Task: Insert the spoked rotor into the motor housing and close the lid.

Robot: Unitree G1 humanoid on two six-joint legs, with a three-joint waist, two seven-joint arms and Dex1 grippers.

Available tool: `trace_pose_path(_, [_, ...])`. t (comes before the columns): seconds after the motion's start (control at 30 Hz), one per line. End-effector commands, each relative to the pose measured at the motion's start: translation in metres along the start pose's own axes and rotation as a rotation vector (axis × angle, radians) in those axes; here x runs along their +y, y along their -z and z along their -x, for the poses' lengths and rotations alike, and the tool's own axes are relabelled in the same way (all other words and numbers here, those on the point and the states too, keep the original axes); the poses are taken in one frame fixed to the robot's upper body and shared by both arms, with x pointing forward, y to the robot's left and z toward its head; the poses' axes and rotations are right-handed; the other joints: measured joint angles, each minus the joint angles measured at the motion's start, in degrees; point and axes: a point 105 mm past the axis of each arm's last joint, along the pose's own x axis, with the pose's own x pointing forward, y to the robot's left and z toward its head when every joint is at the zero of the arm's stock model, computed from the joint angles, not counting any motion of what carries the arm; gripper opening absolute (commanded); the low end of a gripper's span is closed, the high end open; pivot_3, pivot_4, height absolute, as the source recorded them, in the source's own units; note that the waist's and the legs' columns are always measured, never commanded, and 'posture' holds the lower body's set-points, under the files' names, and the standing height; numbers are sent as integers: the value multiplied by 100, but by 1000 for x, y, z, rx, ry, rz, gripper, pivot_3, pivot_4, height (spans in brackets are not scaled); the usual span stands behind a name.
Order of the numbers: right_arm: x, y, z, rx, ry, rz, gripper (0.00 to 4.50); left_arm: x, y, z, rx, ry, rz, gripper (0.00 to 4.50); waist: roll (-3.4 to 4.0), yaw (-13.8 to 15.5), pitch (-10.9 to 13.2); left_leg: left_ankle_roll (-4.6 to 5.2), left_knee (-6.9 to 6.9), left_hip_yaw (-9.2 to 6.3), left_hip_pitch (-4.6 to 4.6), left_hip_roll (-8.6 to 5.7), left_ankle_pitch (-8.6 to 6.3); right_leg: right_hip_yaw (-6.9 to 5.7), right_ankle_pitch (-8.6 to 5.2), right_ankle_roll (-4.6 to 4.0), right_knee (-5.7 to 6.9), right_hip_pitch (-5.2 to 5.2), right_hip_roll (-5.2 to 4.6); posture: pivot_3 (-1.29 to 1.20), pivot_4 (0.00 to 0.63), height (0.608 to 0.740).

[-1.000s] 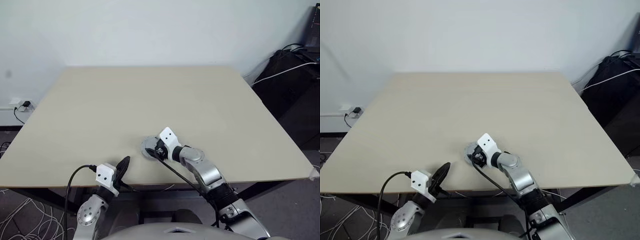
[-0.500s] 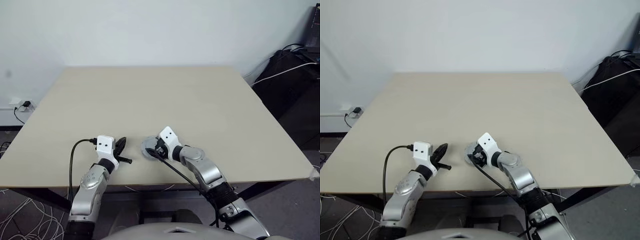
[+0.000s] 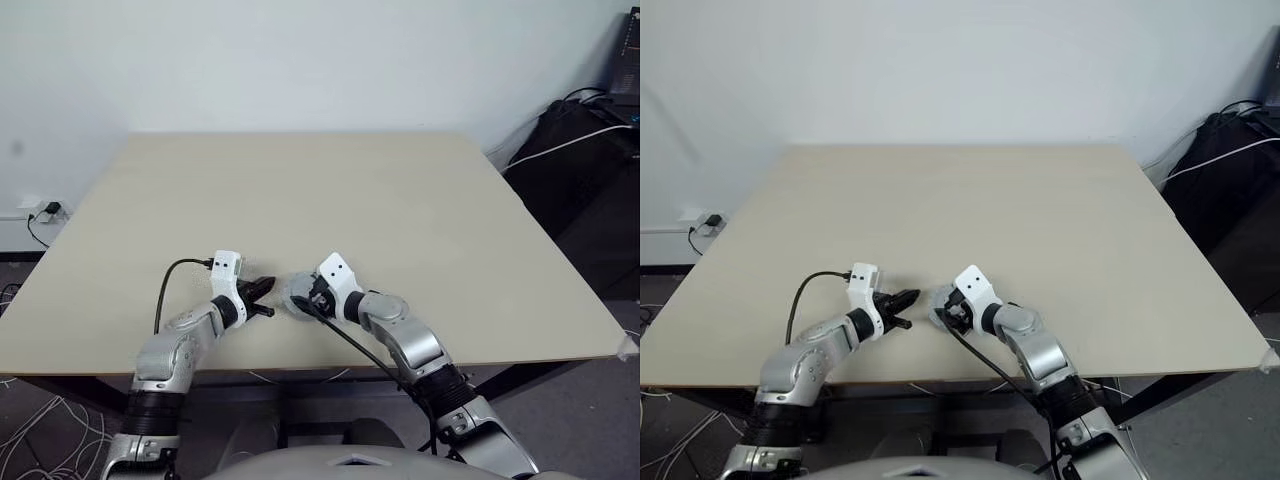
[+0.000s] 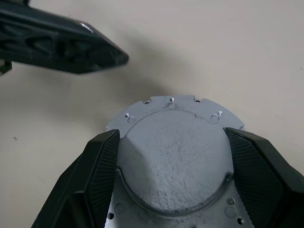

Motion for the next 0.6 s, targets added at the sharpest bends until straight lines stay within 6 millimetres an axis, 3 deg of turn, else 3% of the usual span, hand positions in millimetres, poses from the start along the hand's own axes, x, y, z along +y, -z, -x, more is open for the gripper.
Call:
trace_pose_path(0.03, [-6, 10, 2, 47, 33, 4, 3180, -8, -6, -4, 12, 73, 26, 0, 0, 0, 0, 0, 0, 0, 0, 0, 0, 0, -1, -1, 0, -1, 0, 0, 0, 740])
trace_pose_path(0.6, [-5, 8, 1, 45, 30, 17, 3180, -6, 8, -22, 106, 61, 45, 0, -1, -1, 0, 0, -4, 0, -1, 0, 0, 3, -5, -9, -2, -3, -6, 0, 0, 740])
